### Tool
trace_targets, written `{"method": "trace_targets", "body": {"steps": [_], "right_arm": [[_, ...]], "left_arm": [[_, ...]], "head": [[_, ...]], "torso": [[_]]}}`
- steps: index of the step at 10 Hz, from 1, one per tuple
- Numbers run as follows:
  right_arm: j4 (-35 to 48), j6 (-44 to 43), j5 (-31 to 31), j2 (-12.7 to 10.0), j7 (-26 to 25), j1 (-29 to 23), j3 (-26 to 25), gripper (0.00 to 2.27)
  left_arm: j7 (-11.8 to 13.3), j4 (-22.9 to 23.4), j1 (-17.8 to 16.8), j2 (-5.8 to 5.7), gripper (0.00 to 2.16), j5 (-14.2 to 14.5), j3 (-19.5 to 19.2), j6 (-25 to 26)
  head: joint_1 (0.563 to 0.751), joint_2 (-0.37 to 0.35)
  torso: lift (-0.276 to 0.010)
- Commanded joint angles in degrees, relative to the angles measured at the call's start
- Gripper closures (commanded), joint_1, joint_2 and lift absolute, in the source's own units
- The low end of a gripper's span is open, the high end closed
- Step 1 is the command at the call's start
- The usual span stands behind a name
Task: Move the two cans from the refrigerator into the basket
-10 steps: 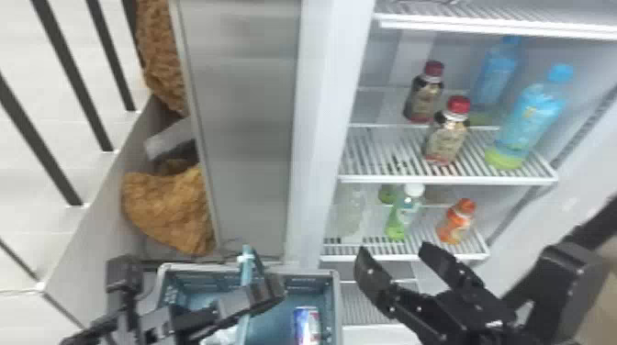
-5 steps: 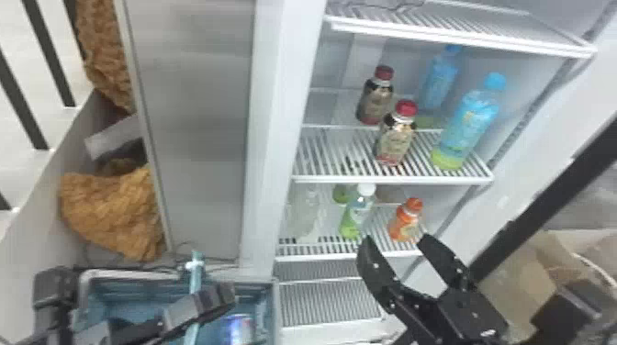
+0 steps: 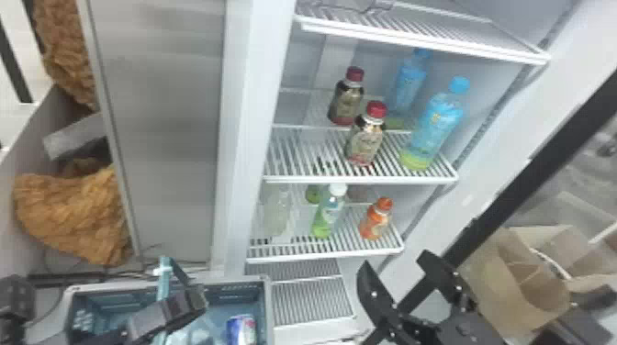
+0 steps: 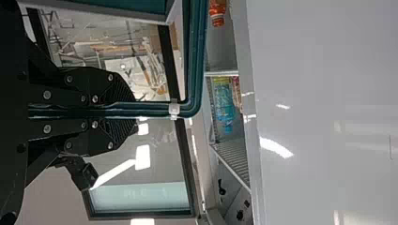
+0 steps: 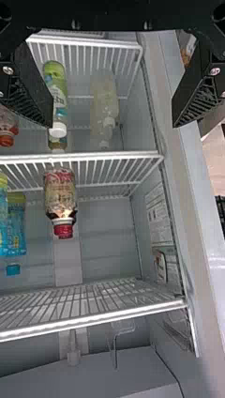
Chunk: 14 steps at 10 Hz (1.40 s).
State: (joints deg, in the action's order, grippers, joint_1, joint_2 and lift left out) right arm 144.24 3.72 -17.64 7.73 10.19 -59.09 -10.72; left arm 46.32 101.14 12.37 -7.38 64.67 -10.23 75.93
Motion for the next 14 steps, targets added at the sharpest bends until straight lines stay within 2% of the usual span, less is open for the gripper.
{"method": "trace_targets", "body": {"steps": [1,6,14], "right_arm": [[-0.17,-2.17,0.96,-0.61,0.27,-2.64,-1.05,0.11],[-1.44,-3.58,1.42,-2.19,1.94,-5.74,-1.74,0.11],[-1.44,-3.58,2.33,-2.28,2.03,-4.75,-1.74,0.11]], "left_arm": [[0.0,0.04,0.0,0.0,1.19,0.0,0.06,0.0],[0.0,0.04,0.14,0.0,1.19,-0.11,0.18,0.14],[0.0,0.04,0.28,0.35,1.19,-0.11,-0.16,0.14]], "head": [[0.695,-0.341],[0.695,-0.35],[0.695,-0.35]], "torso": [[-0.031],[-0.031],[-0.031]]}}
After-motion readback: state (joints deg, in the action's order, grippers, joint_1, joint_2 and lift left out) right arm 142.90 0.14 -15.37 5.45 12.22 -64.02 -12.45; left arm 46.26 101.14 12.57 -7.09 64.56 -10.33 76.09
